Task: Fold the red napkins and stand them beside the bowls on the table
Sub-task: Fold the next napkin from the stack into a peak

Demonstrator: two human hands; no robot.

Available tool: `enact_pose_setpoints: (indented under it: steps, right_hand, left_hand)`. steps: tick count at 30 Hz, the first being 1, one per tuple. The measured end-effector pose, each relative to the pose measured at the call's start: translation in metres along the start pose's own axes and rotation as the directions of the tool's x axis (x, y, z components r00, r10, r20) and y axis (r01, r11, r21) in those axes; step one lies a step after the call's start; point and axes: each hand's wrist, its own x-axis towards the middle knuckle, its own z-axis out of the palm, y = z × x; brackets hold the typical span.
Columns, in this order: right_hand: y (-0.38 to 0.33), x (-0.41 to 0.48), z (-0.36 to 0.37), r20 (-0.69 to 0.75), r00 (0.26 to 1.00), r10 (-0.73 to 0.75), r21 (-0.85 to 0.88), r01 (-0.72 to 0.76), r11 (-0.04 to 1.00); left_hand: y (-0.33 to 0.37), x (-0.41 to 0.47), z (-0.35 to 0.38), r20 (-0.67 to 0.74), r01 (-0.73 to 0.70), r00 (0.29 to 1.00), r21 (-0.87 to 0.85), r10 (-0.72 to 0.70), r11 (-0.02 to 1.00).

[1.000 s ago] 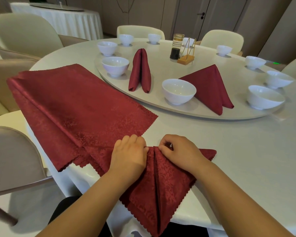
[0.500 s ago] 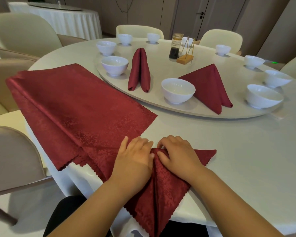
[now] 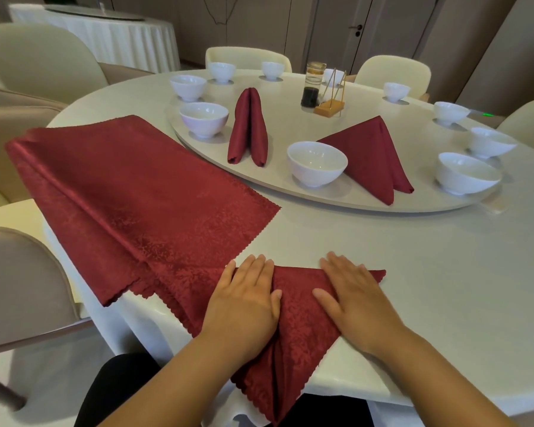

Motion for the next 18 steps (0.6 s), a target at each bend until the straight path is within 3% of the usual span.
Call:
enact_pose_setpoints:
  steps: [4, 7, 9, 11, 13, 18]
  right_hand:
    - [0.019, -0.02, -0.007, 0.014, 0.984, 0.176, 0.015, -0.176, 0.984]
    - [0.013, -0.021, -0.011, -0.032, 0.972, 0.234, -0.015, -0.234, 0.972]
    - [0.0, -0.012, -0.014, -0.161, 0.973, 0.165, 0.029, -0.163, 0.986]
    - [-0.022, 0.0, -0.017, -0.25, 0.968, 0.034, 0.142, 0.002, 0.99]
    - [-0.045, 0.009, -0.013, -0.21, 0.974, -0.083, 0.22, 0.129, 0.967]
    - [-0.061, 0.015, 0.012, -0.143, 0.981, -0.133, 0.205, 0.161, 0.966]
  left_hand:
    - [0.002, -0.001, -0.008, 0.077, 0.044, 0.996, -0.075, -0.039, 0.996]
    - [0.002, 0.002, -0.008, 0.069, 0.034, 0.997, -0.008, -0.033, 0.999]
    - [0.003, 0.002, -0.01, 0.04, 0.063, 0.997, -0.032, -0.061, 0.998]
    - [0.002, -0.001, -0.006, -0.059, 0.075, 0.995, -0.134, -0.083, 0.988]
    - [0.0, -0.003, 0.0, -0.142, 0.058, 0.986, -0.206, -0.089, 0.977]
    - [0.0, -0.004, 0.0, -0.243, 0.103, 0.957, -0.226, -0.159, 0.969]
